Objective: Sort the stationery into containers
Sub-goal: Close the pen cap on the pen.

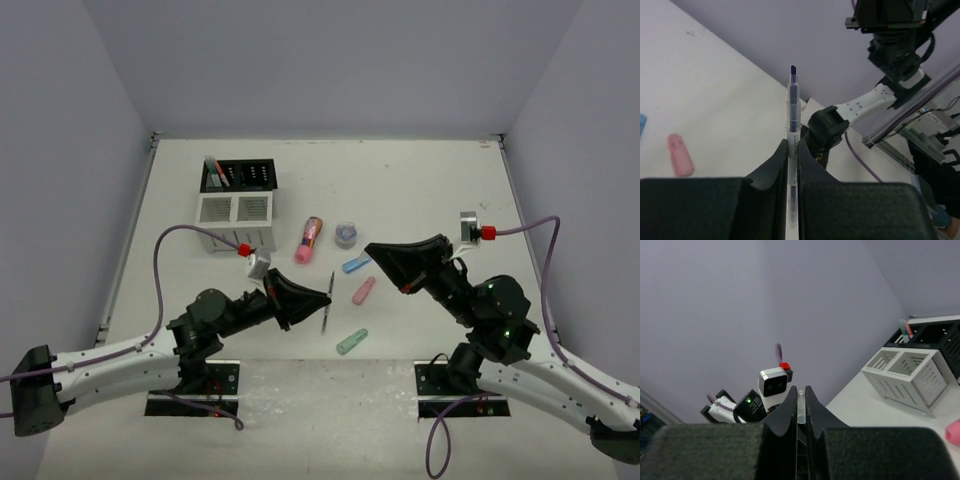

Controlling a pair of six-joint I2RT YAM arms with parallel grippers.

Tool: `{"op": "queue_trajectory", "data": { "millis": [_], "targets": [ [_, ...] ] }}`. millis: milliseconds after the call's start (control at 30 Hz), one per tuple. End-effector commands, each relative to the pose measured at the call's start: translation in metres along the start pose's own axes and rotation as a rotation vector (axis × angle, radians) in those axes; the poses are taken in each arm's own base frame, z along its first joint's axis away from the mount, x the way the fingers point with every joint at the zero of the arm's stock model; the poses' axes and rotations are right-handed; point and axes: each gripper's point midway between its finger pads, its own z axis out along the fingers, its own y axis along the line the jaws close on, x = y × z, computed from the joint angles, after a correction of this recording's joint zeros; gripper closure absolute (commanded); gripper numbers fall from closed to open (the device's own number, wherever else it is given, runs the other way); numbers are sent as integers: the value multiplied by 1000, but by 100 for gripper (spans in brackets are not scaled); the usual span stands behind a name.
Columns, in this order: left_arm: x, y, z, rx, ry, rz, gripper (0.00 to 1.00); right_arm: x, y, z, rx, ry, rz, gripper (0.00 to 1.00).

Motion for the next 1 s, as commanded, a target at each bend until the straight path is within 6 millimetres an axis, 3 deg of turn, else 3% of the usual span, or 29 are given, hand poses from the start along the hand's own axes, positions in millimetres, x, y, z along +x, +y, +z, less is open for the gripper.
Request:
{"op": "queue_trajectory", "data": {
  "millis": [0,367,967],
  "targets": [
    [-38,-62,6,282,-112,-34,100,1,38,3,-198,22,-14,100],
    [-31,-63,7,281,-88,-49,100,24,21,4,-167,99,-76,100],
    [-32,-65,8,282,-72,-26,100,42,26,9,-209,173,-47,100]
  ]
}}
